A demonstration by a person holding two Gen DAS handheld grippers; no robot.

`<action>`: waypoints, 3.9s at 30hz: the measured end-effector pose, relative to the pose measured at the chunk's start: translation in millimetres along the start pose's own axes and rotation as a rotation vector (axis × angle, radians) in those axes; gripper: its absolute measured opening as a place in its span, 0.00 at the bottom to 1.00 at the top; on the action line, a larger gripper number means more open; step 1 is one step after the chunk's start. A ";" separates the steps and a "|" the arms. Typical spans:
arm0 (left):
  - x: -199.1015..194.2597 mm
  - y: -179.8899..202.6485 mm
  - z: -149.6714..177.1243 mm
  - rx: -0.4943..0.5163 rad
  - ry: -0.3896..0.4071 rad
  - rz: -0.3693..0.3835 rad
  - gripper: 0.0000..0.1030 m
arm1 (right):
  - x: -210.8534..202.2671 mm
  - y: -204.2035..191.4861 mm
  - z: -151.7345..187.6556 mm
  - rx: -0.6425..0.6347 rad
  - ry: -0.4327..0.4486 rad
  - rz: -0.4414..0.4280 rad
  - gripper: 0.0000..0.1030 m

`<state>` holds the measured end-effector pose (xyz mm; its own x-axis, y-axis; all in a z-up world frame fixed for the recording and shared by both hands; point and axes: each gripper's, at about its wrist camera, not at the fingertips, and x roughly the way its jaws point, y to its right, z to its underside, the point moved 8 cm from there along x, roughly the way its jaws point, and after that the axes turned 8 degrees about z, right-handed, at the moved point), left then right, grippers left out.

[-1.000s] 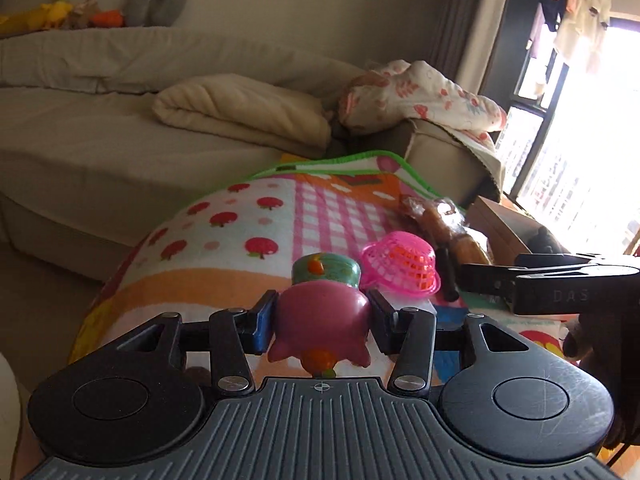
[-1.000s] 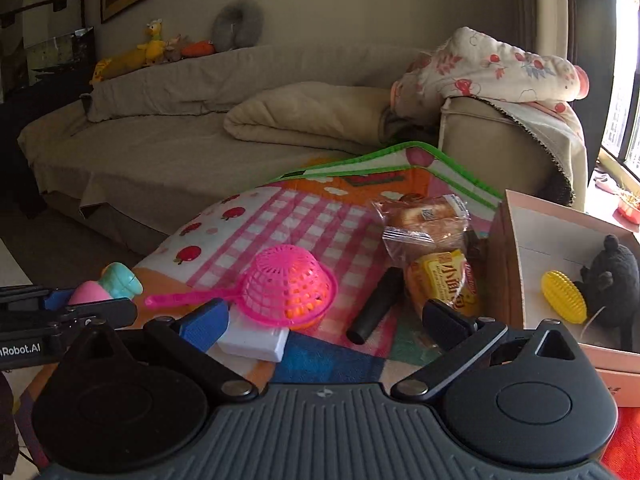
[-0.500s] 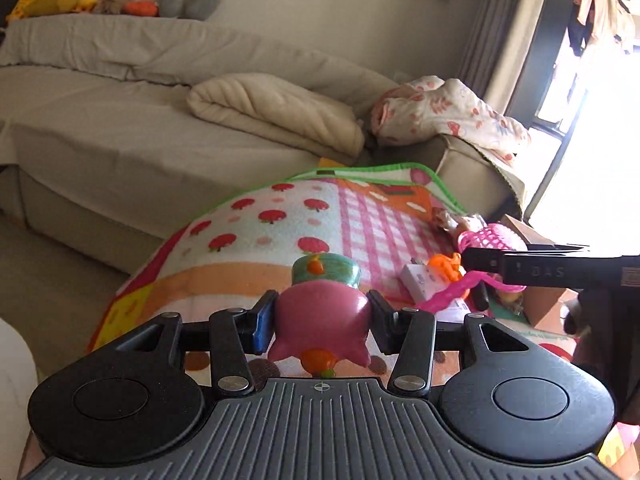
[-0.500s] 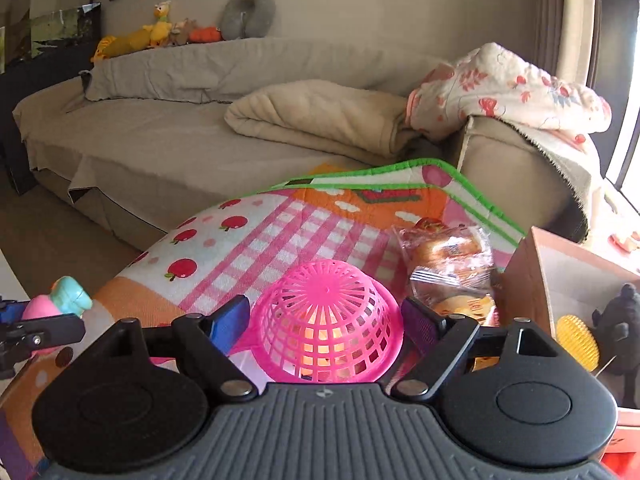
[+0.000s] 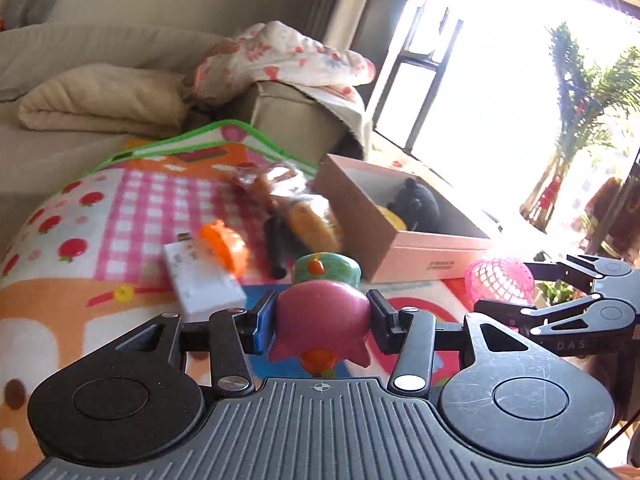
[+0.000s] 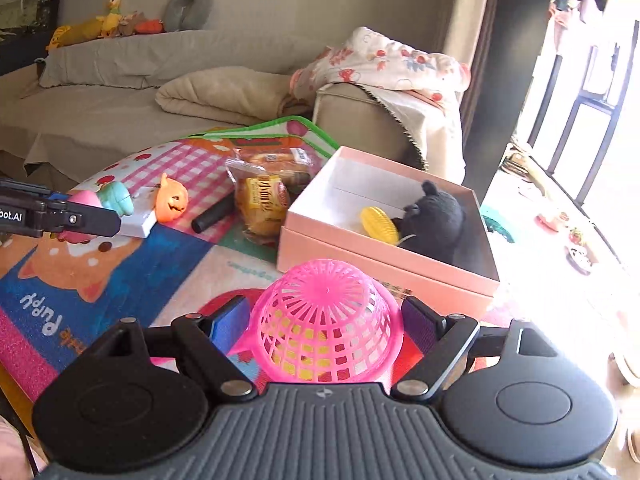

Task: Organize objects
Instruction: 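Lift the pig with the left gripper while the right gripper grasps the pink basket, then lower the pig into the pink box and open the left gripper, then carry the pink basket into the box and open the right gripper, then grasp the wrapped bread bun with the left gripper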

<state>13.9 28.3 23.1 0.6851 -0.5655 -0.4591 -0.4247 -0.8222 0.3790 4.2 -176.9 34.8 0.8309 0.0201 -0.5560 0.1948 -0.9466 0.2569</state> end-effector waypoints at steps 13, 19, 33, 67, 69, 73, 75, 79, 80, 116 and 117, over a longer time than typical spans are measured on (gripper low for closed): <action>169.6 93.3 -79.4 0.216 -0.055 0.123 0.52 | 3.5 73.3 9.1 0.186 0.127 0.144 0.81; 214.4 75.2 -53.7 0.264 -0.190 -0.009 0.53 | 14.7 80.2 10.4 0.214 0.131 0.154 0.81; 190.6 72.7 -65.7 0.281 -0.095 0.019 0.53 | 27.0 78.6 16.9 0.240 0.094 0.166 0.81; 37.4 -5.9 -32.7 0.151 0.093 -0.086 0.53 | 143.7 92.7 -141.5 0.081 0.090 0.291 0.81; 27.8 -20.1 -29.5 0.122 0.093 -0.117 0.53 | 171.1 88.1 -146.1 0.120 0.007 0.218 0.84; 13.7 -45.8 -20.0 0.109 0.060 -0.163 0.53 | 174.9 98.4 -141.5 0.257 -0.043 0.152 0.91; 13.5 -55.9 -14.9 0.090 0.046 -0.162 0.52 | 162.1 107.1 -140.3 0.287 -0.014 0.173 0.97; 20.9 -60.0 -8.7 0.076 0.038 -0.145 0.52 | 136.4 118.5 -135.6 0.266 0.020 0.235 0.98; 22.6 -57.1 -7.7 0.083 0.038 -0.137 0.52 | 131.0 119.5 -133.8 0.258 0.024 0.242 0.99; 119.9 -38.8 -54.9 -0.151 -0.023 -0.094 0.52 | 59.9 13.0 8.3 0.094 0.085 0.115 1.00; 128.0 -41.3 -54.3 -0.161 -0.035 -0.111 0.52 | 60.6 15.2 11.9 0.106 0.078 0.114 1.00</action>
<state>151.2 -6.6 -7.6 0.7001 -0.4762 -0.5321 -0.2457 -0.8603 0.4467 51.3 -193.9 -4.4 0.8832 -0.0680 -0.4641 0.0446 -0.9728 0.2274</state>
